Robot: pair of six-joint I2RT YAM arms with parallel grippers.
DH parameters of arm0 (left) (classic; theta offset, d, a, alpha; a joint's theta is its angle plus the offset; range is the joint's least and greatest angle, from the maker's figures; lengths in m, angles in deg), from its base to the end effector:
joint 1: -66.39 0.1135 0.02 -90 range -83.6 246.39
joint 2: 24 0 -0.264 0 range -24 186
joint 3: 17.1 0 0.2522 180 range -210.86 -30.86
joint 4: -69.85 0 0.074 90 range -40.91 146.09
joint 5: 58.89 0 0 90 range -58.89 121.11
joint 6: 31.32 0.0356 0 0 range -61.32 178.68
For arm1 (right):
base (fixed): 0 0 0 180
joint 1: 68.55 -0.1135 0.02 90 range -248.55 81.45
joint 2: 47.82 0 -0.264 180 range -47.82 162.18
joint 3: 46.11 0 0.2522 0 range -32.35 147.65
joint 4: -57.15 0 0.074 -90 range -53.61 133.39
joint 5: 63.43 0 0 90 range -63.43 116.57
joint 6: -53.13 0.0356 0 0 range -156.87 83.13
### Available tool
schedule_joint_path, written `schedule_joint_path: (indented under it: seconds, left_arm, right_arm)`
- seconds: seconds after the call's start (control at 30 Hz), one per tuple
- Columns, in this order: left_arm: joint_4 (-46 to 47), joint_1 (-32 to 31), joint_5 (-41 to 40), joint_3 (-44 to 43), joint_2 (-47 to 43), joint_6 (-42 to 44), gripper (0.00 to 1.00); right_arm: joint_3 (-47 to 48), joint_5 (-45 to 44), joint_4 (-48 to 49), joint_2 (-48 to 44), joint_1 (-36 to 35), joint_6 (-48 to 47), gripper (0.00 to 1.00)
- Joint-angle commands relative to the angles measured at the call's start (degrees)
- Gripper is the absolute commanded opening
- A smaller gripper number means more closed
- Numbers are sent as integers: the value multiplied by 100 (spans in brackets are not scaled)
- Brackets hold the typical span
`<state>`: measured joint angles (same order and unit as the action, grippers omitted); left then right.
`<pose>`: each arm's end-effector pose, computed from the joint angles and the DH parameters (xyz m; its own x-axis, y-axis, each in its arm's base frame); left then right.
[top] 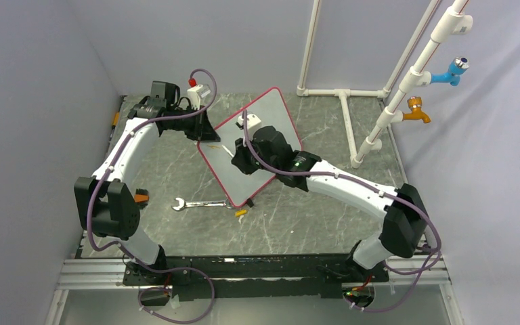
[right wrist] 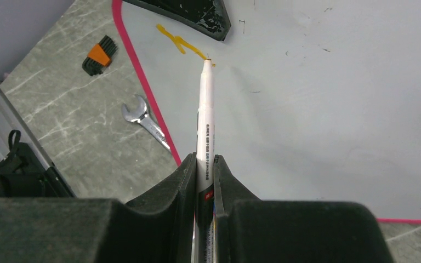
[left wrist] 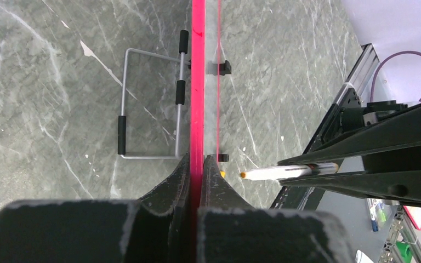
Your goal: Write a sentence on the whiteboard
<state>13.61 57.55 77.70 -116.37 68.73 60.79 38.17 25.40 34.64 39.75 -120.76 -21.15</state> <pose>0.3387 -0.0789 0.3308 -0.7321 0.1395 -0.6668 0.5973 0.6021 -0.5299 0.2207 0.2835 0.3151 -0.4677 -0.1612 -0.8691 -0.6774 0.6969 0.2354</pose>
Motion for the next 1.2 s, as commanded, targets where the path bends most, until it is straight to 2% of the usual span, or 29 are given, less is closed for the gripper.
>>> schedule_joint_path:
  seconds: [0.0,0.17,0.27,0.33,0.5,0.67,0.9,1.17]
  left_arm:
    - [55,-12,-1046,61,-47,429,0]
    - [-81,-10,-1467,98,147,624,11]
    - [-63,-11,-1552,162,167,725,13]
    - [-37,-12,-1562,190,164,751,12]
    - [34,-12,-1404,217,126,778,1]
    - [188,-18,-1333,307,-30,754,0]
    - [0,-21,-1531,296,401,772,14]
    - [39,-21,-1746,516,463,987,27]
  right_arm:
    - [120,196,-143,-440,17,71,0]
    - [63,309,-323,-760,22,129,0]
    - [-8,333,-389,-911,32,190,0]
    - [-93,570,-339,-943,131,286,0]
    - [-208,1964,69,-665,802,1044,0]
    - [-4,2823,311,-367,1269,1541,0]
    - [101,3423,336,-113,1636,1830,0]
    - [32,3457,247,-177,1758,1863,0]
